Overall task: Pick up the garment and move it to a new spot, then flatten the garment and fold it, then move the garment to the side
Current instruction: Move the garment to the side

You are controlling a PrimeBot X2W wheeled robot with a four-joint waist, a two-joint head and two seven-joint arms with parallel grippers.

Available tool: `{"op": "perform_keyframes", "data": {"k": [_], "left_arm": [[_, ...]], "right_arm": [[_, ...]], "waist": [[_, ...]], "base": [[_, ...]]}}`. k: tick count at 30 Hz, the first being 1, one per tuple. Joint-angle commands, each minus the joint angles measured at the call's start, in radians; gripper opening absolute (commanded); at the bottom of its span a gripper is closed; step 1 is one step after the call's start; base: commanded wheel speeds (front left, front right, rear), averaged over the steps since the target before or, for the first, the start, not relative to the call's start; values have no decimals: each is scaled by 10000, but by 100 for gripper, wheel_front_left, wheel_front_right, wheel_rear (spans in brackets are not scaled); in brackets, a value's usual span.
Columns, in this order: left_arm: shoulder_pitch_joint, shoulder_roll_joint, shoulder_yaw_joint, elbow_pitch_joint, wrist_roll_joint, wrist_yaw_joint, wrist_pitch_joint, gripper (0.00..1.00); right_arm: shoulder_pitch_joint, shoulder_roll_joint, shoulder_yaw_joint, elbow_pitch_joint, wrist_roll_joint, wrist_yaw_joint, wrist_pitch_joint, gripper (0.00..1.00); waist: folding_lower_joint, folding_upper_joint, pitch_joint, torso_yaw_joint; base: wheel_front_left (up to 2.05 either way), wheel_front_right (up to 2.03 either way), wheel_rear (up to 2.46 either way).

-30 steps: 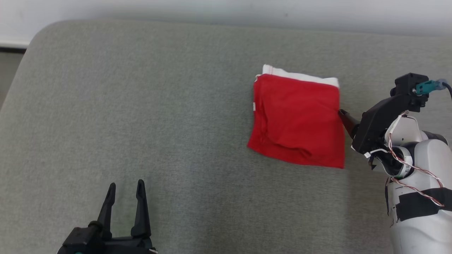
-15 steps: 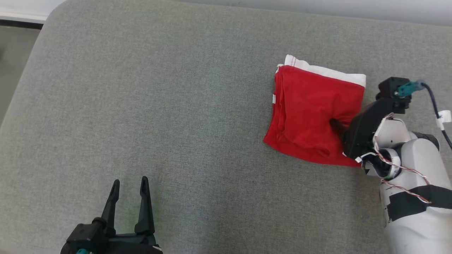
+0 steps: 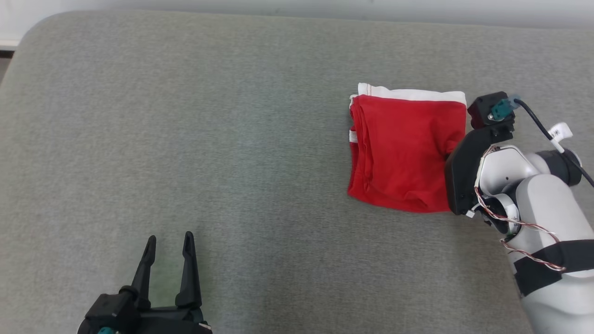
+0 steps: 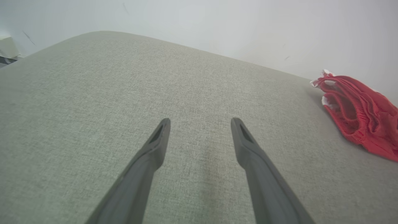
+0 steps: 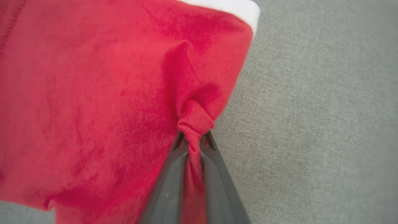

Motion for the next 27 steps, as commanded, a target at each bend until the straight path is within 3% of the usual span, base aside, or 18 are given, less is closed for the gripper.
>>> {"op": "perform_keyframes", "data": {"k": [1, 9, 11, 18, 27], "left_arm": [[1, 1, 23, -34, -19, 7, -25, 100], [156, 4, 368, -368, 192, -97, -25, 100], [105, 2, 548, -571, 321, -145, -25, 100], [-315, 8, 867, -790, 727, -376, -25, 100], [-681, 14, 1066, -754, 1254, -695, -25, 100]], "right_arm": [[-106, -248, 305, -155, 208, -28, 120, 0], [-422, -2606, 2076, -2405, 1890, -28, 1426, 0], [-498, -3314, 2421, -3229, 2356, -28, 1834, 0], [-616, -4952, 3216, -3998, 2526, -29, 1592, 0], [-472, -5431, 2695, -3593, 2098, -29, 731, 0]], "waist": [[0, -1, -104, -314], [0, -1, -161, -1607], [0, -1, 11, -2225], [0, -1, 636, -3422], [0, -1, 1217, -4227]], "base": [[0, 0, 0], [0, 0, 0], [0, 0, 0], [0, 0, 0], [0, 0, 0]]}}
